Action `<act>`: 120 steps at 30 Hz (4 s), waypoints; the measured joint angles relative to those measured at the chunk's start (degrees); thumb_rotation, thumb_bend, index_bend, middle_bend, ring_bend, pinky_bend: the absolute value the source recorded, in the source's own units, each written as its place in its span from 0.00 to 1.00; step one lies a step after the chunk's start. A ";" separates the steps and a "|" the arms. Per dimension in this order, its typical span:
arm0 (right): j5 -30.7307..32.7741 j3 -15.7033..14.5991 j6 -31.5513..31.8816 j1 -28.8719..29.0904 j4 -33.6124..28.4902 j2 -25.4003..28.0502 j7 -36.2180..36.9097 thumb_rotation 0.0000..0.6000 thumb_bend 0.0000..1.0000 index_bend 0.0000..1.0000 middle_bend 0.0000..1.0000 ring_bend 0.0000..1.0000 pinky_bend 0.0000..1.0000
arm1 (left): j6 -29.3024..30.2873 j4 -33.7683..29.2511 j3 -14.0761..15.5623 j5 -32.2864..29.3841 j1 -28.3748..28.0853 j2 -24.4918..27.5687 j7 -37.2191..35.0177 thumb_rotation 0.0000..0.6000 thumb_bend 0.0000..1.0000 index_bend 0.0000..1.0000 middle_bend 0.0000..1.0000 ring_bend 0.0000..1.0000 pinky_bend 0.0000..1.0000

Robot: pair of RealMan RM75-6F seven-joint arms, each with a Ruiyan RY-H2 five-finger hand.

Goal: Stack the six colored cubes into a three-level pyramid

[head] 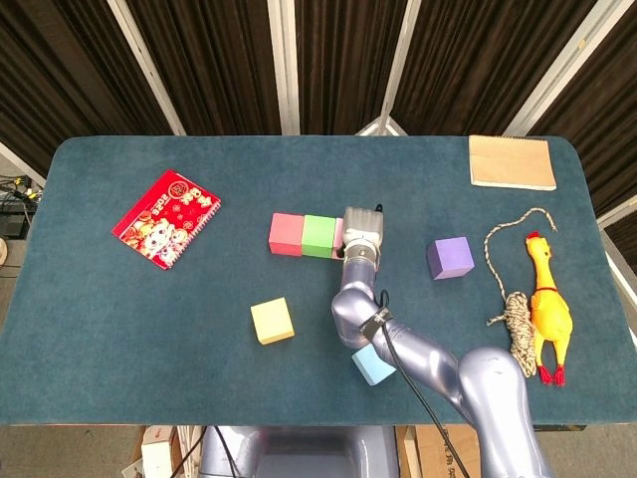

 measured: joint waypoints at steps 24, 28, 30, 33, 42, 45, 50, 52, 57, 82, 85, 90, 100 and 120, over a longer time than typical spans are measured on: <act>1.98 0.00 0.18 -0.19 -1.08 0.65 -2.16 1.00 0.59 0.39 0.38 0.26 0.00 | 0.02 0.09 -0.02 0.00 0.00 -0.03 0.02 1.00 0.32 0.15 0.11 0.01 0.00; 2.17 0.00 0.10 -0.25 -1.25 0.80 -2.36 1.00 0.55 0.36 0.36 0.25 0.00 | -0.01 0.17 0.00 0.00 -0.03 -0.10 0.07 1.00 0.32 0.15 0.11 0.01 0.00; 2.29 0.01 0.08 -0.24 -1.36 0.86 -2.45 1.00 0.54 0.34 0.34 0.25 0.00 | -0.02 0.17 0.00 -0.01 -0.04 -0.11 0.08 1.00 0.32 0.15 0.11 0.01 0.00; 2.24 0.06 0.02 -0.22 -1.41 0.85 -2.18 1.00 0.53 0.32 0.32 0.24 0.00 | 0.00 0.16 0.00 0.00 -0.05 -0.13 0.15 1.00 0.32 0.15 0.11 0.01 0.00; 2.25 0.13 -0.06 -0.14 -0.71 0.43 -1.63 1.00 0.52 0.29 0.27 0.23 0.00 | -0.07 0.11 -0.04 -0.09 -0.03 -0.09 0.07 1.00 0.32 0.15 0.11 0.01 0.00; 1.95 0.17 -0.19 -0.06 -0.39 0.24 -1.19 1.00 0.48 0.27 0.26 0.22 0.00 | -0.08 0.11 -0.04 -0.06 -0.05 -0.10 0.07 1.00 0.32 0.15 0.11 0.01 0.00; 1.71 0.22 -0.18 0.15 -0.01 0.15 -1.11 1.00 0.45 0.24 0.24 0.21 0.00 | -0.08 0.19 -0.08 -0.15 -0.08 -0.17 0.15 1.00 0.32 0.15 0.11 0.01 0.00; 1.65 0.18 -0.14 0.19 -0.03 0.20 -1.26 1.00 0.42 0.23 0.22 0.20 0.00 | -0.12 0.25 -0.04 -0.15 -0.12 -0.22 0.33 1.00 0.32 0.15 0.11 0.01 0.00; 2.33 0.08 -0.01 0.08 -0.46 0.50 -2.42 1.00 0.39 0.20 0.21 0.18 0.00 | -0.27 0.26 0.07 -0.13 -0.21 -0.31 0.55 1.00 0.32 0.15 0.11 0.01 0.00; 7.43 0.21 1.43 -0.31 -4.99 2.62 -7.59 1.00 0.18 0.06 0.16 0.11 0.00 | -0.15 0.02 0.01 -0.15 -0.18 -0.34 0.55 1.00 0.32 0.15 0.11 0.01 0.00; 8.89 0.61 1.77 -0.44 -6.55 3.40 -8.58 1.00 0.18 0.06 0.15 0.10 0.00 | -0.09 -0.02 0.02 -0.12 -0.16 -0.34 0.52 1.00 0.32 0.15 0.11 0.01 0.00; 8.43 1.27 2.21 -0.91 -9.72 5.05 -7.29 1.00 0.18 0.06 0.15 0.10 0.00 | 0.01 -0.07 0.02 -0.03 -0.13 -0.32 0.48 1.00 0.32 0.15 0.11 0.01 0.00; 1.12 1.36 1.93 -4.10 -17.71 9.54 2.99 1.00 0.18 0.06 0.15 0.10 0.00 | 0.09 -0.18 0.10 0.18 -0.07 -0.24 0.31 1.00 0.32 0.15 0.11 0.01 0.00; -10.36 -1.48 5.94 -24.32 -59.57 40.33 16.12 1.00 0.18 0.12 0.15 0.10 0.00 | 2.12 -0.79 0.19 1.57 0.15 -0.61 0.02 1.00 0.32 0.15 0.11 0.01 0.00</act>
